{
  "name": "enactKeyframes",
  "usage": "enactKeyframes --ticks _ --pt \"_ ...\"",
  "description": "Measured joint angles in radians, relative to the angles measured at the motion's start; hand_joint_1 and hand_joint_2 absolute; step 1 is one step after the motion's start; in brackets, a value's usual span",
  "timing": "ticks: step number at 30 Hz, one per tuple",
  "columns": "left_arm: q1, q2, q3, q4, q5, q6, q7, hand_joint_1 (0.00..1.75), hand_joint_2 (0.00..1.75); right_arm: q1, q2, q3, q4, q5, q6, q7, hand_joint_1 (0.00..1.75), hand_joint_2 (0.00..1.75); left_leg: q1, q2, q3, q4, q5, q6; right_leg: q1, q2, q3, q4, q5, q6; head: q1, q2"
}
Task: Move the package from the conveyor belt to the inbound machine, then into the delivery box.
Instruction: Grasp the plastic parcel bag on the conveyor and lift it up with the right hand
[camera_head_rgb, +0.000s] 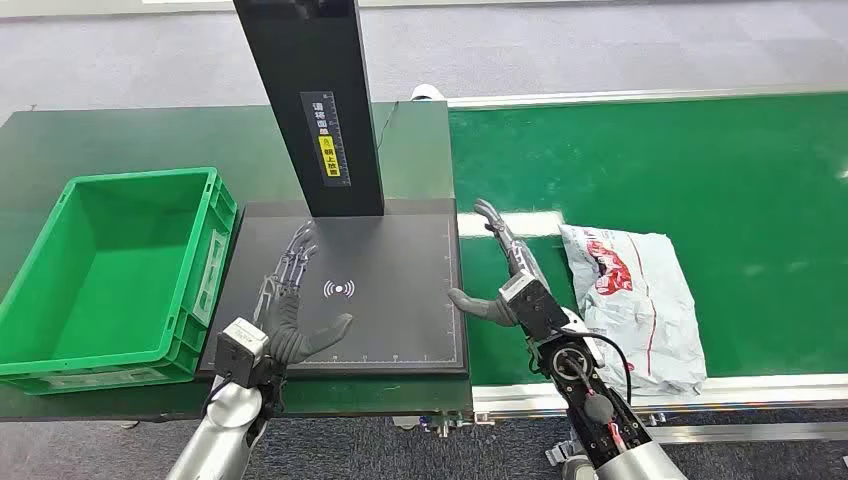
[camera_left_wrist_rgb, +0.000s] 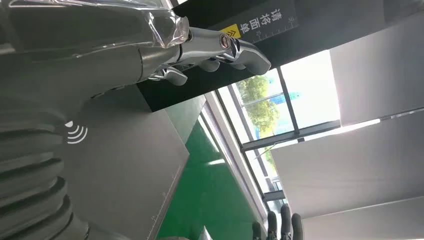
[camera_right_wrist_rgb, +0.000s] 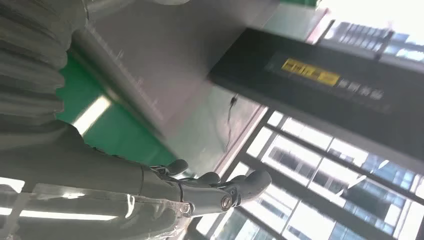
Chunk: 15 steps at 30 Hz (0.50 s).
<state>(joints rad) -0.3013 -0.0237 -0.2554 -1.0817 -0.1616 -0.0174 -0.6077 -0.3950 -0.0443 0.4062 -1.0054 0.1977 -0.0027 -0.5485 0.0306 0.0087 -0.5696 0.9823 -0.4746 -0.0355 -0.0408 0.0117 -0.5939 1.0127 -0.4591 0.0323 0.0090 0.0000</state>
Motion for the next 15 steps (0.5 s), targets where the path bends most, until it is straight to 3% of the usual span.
enactKeyframes --ticks 6,15 --pt "0.012 0.000 0.006 -0.023 -0.006 -0.004 0.015 0.00 1.75 0.011 -0.026 -0.035 -0.034 0.133 -0.127 0.064 0.00 1.75 0.000 0.000 0.000 0.000 0.000 0.000 0.000 0.000 0.000 0.000 0.000 0.000 0.000 0.000" --pt "0.026 0.001 0.033 -0.051 -0.008 -0.006 0.032 0.00 1.75 0.114 -0.098 -0.123 -0.140 0.165 -0.142 0.129 0.00 1.75 0.000 0.000 0.000 0.000 0.000 0.000 0.000 0.000 0.000 0.000 0.000 0.000 0.000 0.000"
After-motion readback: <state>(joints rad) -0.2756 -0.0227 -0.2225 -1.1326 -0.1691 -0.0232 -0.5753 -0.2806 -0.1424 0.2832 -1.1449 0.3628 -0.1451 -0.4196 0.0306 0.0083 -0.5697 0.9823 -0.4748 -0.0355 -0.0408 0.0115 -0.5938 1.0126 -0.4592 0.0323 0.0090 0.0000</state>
